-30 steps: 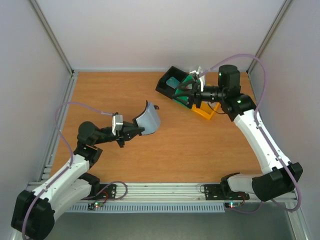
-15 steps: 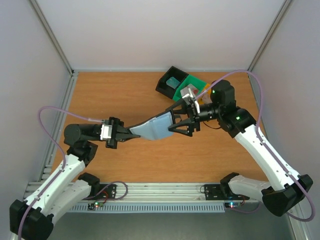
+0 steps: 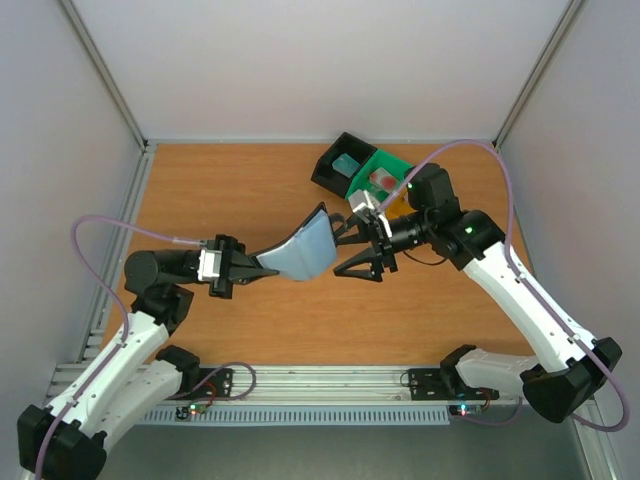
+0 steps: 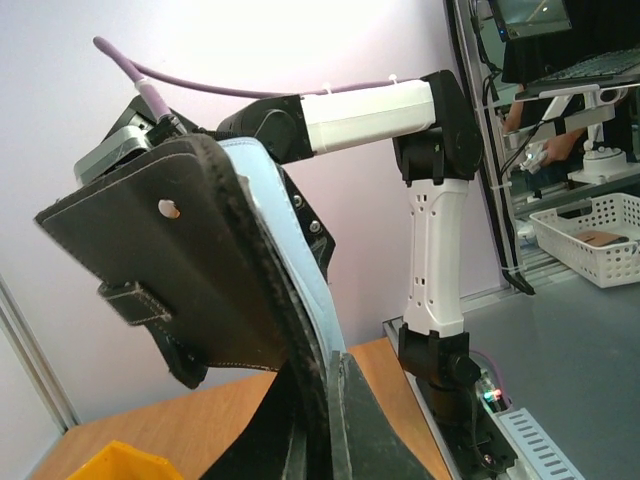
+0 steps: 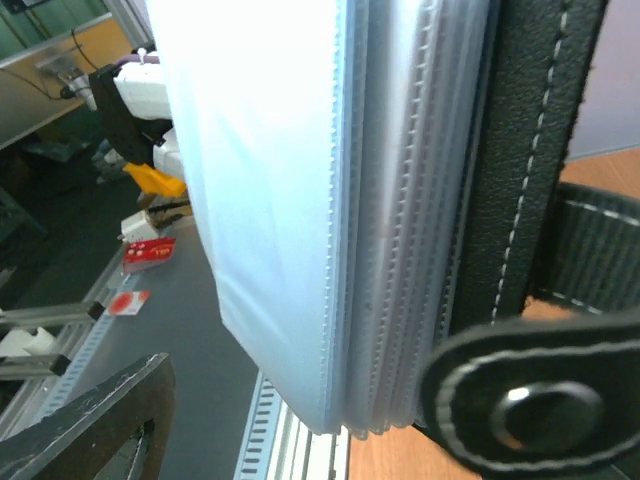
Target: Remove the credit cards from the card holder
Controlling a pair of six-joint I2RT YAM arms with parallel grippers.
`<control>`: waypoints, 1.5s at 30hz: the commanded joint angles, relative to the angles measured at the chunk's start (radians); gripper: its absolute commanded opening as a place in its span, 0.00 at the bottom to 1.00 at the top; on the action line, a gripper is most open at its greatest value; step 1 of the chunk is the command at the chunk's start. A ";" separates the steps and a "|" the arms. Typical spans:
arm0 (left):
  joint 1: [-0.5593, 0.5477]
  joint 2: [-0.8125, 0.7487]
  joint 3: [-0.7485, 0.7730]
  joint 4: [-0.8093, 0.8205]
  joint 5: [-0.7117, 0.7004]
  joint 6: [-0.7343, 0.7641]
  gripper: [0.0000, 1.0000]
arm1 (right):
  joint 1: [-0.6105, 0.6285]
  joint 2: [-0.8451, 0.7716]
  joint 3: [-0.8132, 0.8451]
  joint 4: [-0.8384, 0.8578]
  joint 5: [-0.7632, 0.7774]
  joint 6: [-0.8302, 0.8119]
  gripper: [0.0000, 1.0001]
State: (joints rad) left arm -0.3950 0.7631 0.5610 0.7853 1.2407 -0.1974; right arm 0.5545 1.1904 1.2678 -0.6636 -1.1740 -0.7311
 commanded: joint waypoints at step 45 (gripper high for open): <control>0.003 -0.038 -0.022 -0.245 -0.366 -0.008 0.00 | 0.177 -0.065 0.117 -0.116 0.158 -0.121 0.55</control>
State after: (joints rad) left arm -0.3992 0.7341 0.5529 0.5709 0.9894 -0.1761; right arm 0.7204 1.1942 1.3552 -0.6968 -1.0470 -0.7757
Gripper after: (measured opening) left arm 0.027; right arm 0.541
